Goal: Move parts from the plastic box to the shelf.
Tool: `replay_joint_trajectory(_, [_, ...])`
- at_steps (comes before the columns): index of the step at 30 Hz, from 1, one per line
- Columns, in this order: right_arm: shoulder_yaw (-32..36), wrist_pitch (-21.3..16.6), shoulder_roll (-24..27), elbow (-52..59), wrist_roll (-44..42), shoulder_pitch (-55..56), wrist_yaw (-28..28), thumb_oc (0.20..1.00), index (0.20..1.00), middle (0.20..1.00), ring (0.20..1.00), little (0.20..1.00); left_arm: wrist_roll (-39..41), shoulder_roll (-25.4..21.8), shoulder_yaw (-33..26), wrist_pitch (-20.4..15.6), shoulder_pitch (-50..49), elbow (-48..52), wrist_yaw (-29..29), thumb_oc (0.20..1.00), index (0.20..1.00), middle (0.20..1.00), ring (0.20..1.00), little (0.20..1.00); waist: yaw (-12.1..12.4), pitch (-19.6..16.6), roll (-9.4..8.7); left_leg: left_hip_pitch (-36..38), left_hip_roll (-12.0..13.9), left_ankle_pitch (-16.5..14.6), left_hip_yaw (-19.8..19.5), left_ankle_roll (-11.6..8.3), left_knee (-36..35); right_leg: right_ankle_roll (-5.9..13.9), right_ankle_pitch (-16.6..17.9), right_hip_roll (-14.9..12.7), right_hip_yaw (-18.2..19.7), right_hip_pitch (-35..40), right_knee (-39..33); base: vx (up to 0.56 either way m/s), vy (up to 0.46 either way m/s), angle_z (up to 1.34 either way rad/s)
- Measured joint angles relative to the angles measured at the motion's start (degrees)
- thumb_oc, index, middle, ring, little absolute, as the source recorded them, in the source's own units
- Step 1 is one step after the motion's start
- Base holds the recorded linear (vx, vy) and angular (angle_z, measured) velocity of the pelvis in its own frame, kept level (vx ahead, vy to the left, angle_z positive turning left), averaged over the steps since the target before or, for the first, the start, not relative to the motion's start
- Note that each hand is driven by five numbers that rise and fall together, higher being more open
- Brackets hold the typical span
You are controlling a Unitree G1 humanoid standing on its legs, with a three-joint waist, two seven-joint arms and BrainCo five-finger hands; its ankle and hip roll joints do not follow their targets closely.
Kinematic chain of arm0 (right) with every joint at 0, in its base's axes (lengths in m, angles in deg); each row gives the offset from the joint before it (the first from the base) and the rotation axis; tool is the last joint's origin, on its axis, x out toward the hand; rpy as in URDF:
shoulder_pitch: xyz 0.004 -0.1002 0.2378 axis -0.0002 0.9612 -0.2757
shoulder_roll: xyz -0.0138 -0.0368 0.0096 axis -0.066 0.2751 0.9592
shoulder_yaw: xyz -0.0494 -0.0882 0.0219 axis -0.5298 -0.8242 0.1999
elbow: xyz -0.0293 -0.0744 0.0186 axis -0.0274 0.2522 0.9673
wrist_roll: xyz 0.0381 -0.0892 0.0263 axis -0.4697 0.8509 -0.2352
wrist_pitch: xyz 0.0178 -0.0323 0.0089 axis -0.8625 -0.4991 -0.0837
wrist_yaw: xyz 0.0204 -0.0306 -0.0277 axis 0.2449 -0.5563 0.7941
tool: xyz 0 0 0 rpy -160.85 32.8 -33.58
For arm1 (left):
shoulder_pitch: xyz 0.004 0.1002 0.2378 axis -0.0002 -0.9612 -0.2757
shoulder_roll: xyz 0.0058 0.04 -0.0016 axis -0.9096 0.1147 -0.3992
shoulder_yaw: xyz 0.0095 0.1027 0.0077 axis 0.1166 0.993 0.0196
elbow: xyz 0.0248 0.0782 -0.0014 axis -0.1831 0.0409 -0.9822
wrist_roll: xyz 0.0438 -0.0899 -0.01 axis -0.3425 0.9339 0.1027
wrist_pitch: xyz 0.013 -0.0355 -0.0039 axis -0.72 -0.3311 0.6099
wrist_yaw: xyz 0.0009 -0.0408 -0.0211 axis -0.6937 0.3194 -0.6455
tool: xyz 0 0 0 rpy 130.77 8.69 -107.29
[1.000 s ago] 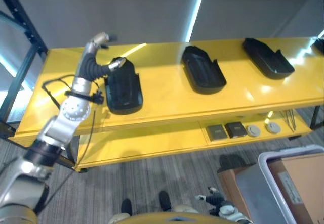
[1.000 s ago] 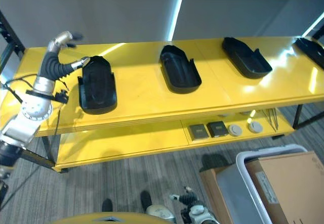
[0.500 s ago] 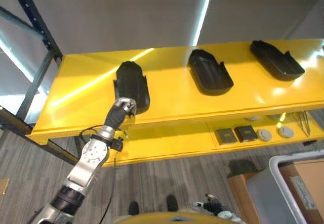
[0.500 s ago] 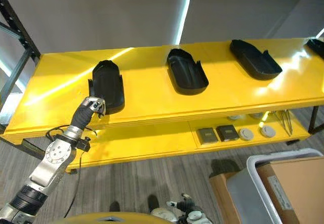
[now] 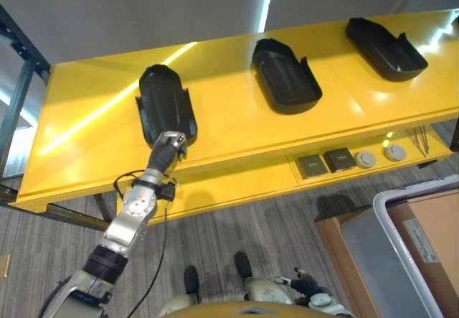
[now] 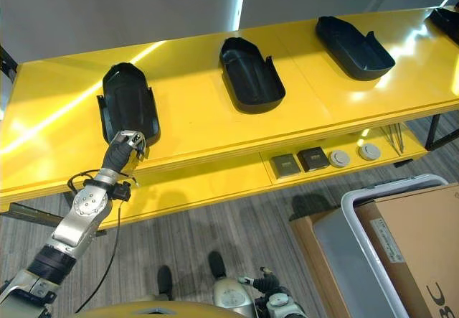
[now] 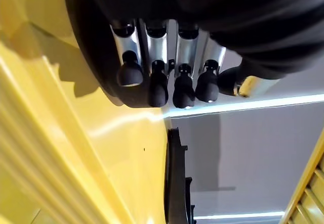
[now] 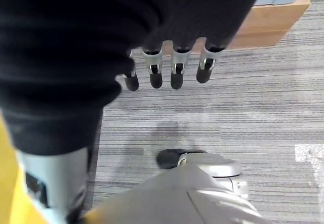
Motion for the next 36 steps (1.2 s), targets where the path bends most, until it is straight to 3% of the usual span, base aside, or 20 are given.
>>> replay_joint_trajectory(13, [-0.16, -0.13, -0.08, -0.01, -0.39, -1.56, 0.37, 1.0, 1.0, 1.0, 1.0, 1.0, -1.14, 0.61, -0.35, -0.07, 5.88, -1.94, 4.86, 0.2, 0.2, 0.2, 0.2, 0.2, -0.88, 2.03, -0.46, -1.19, -0.01, -0.05, 1.51, 0.05, -0.03, 0.22, 0.64, 0.06, 1.3, -1.82, 0.01, -0.01, -0.002, -0.06])
replay_joint_trajectory(17, [-0.05, 0.05, -0.07, -0.09, -0.37, -1.53, 0.33, 1.0, 1.0, 1.0, 1.0, 1.0, -1.2, 0.52, -2.36, -0.05, 3.5, -0.94, 4.22, 0.2, 0.2, 0.2, 0.2, 0.2, -0.86, 2.14, -0.52, 0.94, 0.01, -0.29, 1.35, 0.24, 0.21, 0.28, 0.38, 0.05, 0.9, 0.48, 0.07, 0.03, 0.003, 0.03])
replay_joint_trajectory(21, [0.09, 0.19, -0.03, 0.12, -0.39, -1.11, 0.3, 1.0, 1.0, 1.0, 1.0, 1.0, -3.32, -0.43, -4.55, -0.2, -2.63, 6.5, 3.42, 0.2, 0.2, 0.2, 0.2, 0.2, 0.34, 2.25, -0.62, 3.95, 0.07, -1.01, -0.18, 0.02, -0.09, -0.01, -0.52, 0.01, -0.56, 4.2, 0.0, 0.02, 0.004, 0.18])
replay_joint_trajectory(22, [0.15, 0.15, 0.05, 0.38, -0.39, -0.76, 0.3, 1.0, 1.0, 1.0, 1.0, 1.0, -4.05, -0.92, -4.47, -0.6, -4.44, 8.13, 3.32, 0.238, 0.238, 0.238, 0.238, 0.238, 1.38, 1.82, -0.6, 4.27, 0.1, -1.2, -0.73, 0.15, -0.1, -0.02, -0.92, -0.02, -0.99, 4.84, 0.0, 0.0, 0.003, 0.23])
replay_joint_trajectory(24, [0.4, 0.18, 0.01, 0.38, -0.39, 0.53, 0.29, 1.0, 1.0, 1.0, 1.0, 1.0, -5.8, -1.32, -5.53, -1.57, -8.49, 11.82, 3.32, 0.57, 0.57, 0.57, 0.57, 0.57, 2.05, 1.26, -0.9, 4.75, 0.05, -1.73, -1.54, -0.25, -0.08, -0.1, -1.7, -0.03, -1.34, 5.38, -0.01, 0.0, 0.0, 0.23])
replay_joint_trajectory(26, [0.73, 0.23, -0.36, -0.01, -0.4, -0.02, 0.38, 1.0, 1.0, 1.0, 1.0, 1.0, -7.89, -0.79, -6.7, -2.44, -11.46, 11.85, 4.63, 0.699, 0.699, 0.699, 0.699, 0.699, 4.45, 0.41, -1.25, 4.63, 0.01, -1.54, -2.24, -0.19, -0.09, -0.03, -1.55, -0.15, -2.39, 5.82, 0.35, -0.02, -0.009, 0.31])
replay_joint_trajectory(27, [0.82, 0.16, -1.05, -0.2, -0.4, 0.59, 0.51, 1.0, 1.0, 1.0, 1.0, 1.0, -9.24, 1.22, -8.3, -3.1, -15.24, 11.09, 6.8, 0.859, 0.859, 0.859, 0.859, 0.859, 4.97, -0.66, -1.9, 5.13, -0.03, -1.22, -3.51, 0.27, -0.09, -0.4, -1.73, -0.24, -3.72, 6.94, 0.03, -0.04, -0.006, 0.36])
replay_joint_trajectory(28, [0.73, 0.14, -1.31, -0.17, -0.39, 1.47, 0.54, 1.0, 1.0, 1.0, 1.0, 1.0, -9.34, 1.34, -8.32, -3.07, -16.35, 10.52, 7.64, 0.859, 0.859, 0.859, 0.859, 0.859, 5.53, -0.99, -2.38, 5.37, -0.1, -1.17, -4.06, 0.31, -0.08, -0.46, -1.92, -0.23, -3.81, 7.35, 0.03, -0.03, -0.007, 0.43])
replay_joint_trajectory(29, [0.58, 0.17, -1.48, -0.3, -0.4, 1.65, 0.88, 1.0, 1.0, 1.0, 1.0, 1.0, -10.91, 0.99, -8.42, -3.08, -17.09, 10.01, 8.87, 1.0, 1.0, 1.0, 1.0, 1.0, 6.18, -1.31, -2.81, 5.68, -0.2, -1.14, -4.69, 0.31, -0.07, -0.47, -1.91, -0.3, -4.64, 7.8, 0.19, 0.0, 0.0, 0.29])
replay_joint_trajectory(31, [0.68, 0.07, -1.6, -0.43, -0.4, 1.16, 2.27, 1.0, 1.0, 1.0, 1.0, 1.0, -15.14, 0.28, -8.82, -3.13, -17.85, 7.04, 12.09, 1.0, 1.0, 1.0, 1.0, 1.0, 8.05, -2.37, -3.64, 5.74, -0.51, -0.75, -6.41, -0.04, -0.08, -0.31, -2.31, -0.61, -6.2, 8.99, 0.27, -0.01, -0.002, 0.42])
replay_joint_trajectory(36, [0.67, -0.13, -2.12, -0.77, -0.4, 1.67, 3.47, 1.0, 1.0, 1.0, 1.0, 1.0, -20.61, -0.23, -8.25, -2.02, -20.27, -5.26, 14.18, 1.0, 1.0, 1.0, 1.0, 1.0, 8.77, -4.52, -3.91, 6.15, -1.42, -0.6, -9.55, 0.59, -0.08, -0.16, -3.47, -1.48, -9.07, 10.72, 0.02, -0.04, -0.005, 0.36])
